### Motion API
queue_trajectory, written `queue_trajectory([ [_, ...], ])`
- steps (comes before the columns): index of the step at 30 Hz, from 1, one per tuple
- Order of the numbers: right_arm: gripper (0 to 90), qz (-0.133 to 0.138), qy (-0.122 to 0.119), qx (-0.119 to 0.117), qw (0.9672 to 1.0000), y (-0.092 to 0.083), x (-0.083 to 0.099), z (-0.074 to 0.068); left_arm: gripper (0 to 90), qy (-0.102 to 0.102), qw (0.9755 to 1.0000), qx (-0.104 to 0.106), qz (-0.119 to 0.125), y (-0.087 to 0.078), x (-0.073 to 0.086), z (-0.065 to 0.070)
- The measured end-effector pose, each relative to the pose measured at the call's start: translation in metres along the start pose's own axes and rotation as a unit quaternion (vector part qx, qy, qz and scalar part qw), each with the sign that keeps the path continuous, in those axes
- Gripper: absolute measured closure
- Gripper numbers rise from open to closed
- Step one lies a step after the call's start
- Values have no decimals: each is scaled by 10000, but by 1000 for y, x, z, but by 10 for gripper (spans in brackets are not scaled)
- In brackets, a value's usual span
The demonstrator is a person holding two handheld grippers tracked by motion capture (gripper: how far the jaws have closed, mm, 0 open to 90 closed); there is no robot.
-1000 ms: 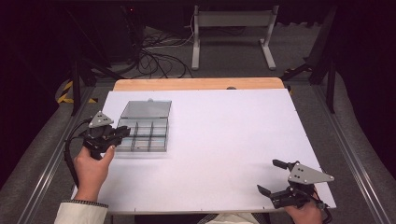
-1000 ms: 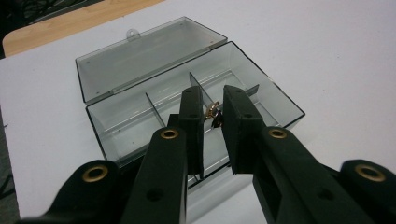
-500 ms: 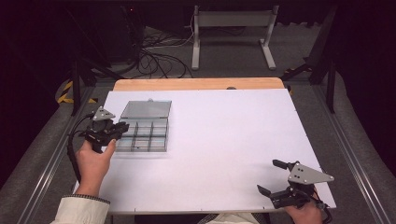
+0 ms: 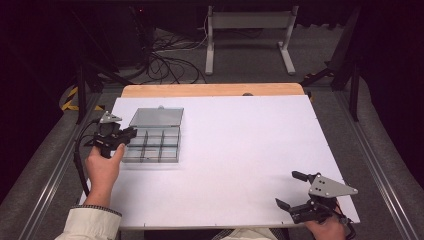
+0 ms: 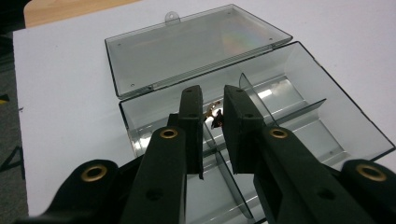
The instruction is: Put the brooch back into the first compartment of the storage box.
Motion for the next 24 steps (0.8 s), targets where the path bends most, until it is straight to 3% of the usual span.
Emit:
queue_trajectory([
  [24, 6, 0, 34, -25, 10000, 0, 0, 0, 778, -201, 9994, -240, -148, 22, 6, -11],
])
Point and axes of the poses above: each handheld gripper's, and its own axes: y roughly forward along the jaws, x roughly out of its underside, z roughly to its right, the point moved 8 cm from there along y, roughly forward along the jaws, and after that the axes turned 13 degrees about y, right-handed, at the moved point
